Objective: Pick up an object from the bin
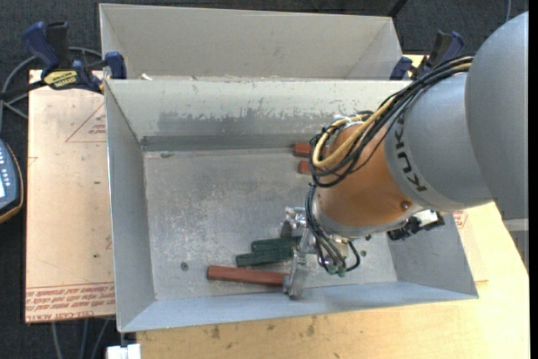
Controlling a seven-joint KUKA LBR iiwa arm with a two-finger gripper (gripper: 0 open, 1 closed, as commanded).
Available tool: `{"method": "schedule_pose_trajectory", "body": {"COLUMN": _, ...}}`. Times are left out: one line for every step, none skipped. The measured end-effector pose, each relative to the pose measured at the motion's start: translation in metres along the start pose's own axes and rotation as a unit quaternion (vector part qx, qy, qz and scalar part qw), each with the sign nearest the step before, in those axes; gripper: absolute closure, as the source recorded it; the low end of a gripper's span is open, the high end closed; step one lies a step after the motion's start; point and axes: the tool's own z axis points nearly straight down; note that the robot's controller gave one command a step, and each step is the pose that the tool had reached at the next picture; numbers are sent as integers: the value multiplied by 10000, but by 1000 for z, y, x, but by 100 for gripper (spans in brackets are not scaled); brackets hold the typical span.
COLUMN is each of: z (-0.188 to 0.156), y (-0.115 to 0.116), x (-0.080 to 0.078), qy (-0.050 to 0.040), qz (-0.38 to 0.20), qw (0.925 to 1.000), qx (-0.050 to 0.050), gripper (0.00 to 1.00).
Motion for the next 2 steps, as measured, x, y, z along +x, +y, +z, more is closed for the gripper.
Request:
{"method": "schedule_pose_trajectory", "body": {"z": -3, "y": 4, "x": -1, "qy": -18, "qz": -29, "qw": 10000, "qx": -17, "gripper": 100}}
{"method": "schedule_pose_trajectory", "body": {"z": -147, "y": 7, "x": -17, "qy": -54, "qz": -90, "qw": 9999, "qx": -21, "gripper": 100}}
